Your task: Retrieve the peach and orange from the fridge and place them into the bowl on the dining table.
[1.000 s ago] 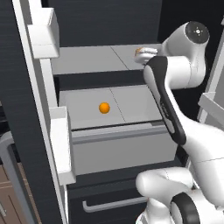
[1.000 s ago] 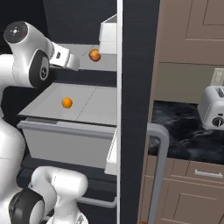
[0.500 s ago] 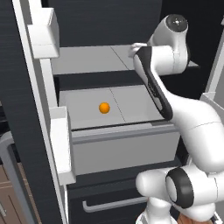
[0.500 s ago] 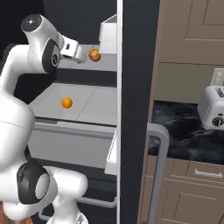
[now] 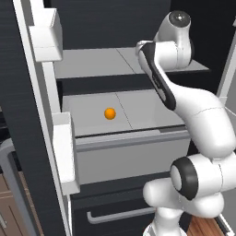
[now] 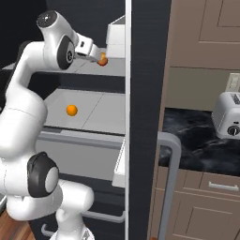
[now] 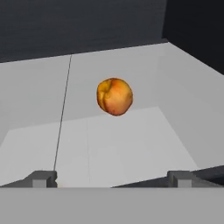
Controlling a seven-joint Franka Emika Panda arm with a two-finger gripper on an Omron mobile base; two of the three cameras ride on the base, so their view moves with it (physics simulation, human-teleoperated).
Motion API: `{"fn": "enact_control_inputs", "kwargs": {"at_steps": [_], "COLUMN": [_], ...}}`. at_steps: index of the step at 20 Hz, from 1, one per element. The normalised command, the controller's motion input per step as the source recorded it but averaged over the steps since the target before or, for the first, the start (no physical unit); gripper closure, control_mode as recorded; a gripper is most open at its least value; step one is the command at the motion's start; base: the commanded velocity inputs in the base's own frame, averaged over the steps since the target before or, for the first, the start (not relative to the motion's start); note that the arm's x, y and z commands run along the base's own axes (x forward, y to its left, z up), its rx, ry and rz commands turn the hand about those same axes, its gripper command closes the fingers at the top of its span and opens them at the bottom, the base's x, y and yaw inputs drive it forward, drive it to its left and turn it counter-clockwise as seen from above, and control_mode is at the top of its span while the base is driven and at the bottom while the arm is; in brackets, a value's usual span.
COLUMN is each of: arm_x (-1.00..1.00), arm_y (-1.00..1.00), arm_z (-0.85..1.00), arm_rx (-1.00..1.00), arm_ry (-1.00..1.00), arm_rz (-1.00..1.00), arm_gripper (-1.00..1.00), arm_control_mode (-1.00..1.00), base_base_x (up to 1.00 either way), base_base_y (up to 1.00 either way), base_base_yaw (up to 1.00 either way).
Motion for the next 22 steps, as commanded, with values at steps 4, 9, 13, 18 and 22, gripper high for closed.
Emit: {"fn": "enact_control_inputs", "kwargs": {"at_steps": [4,9,13,18,22], "arm_x": [0.29,0.23,0.16,0.40,0.49], "arm_y": [-0.19,-0.05,0.00,0.00,-0.04], "arm_z": [0.00,-0.12,-0.29,-0.18,-0.01], "arm_rx": [0.00,0.00,0.00,0.00,0.00], "arm_ry": [0.00,0.00,0.00,0.00,0.00], "arm_rz": [-0.02,-0.01,0.00,0.00,0.00], "arm_gripper": [-1.00,-1.00,-1.00,-1.00,-1.00], "arm_control_mode": [-1.00,-1.00,-1.00,-1.00,-1.00], "base_base_x": [0.00,0.00,0.00,0.00,0.00], "base_base_y": [0.00,0.00,0.00,0.00,0.00], "base_base_yaw": [0.00,0.00,0.00,0.00,0.00]}}
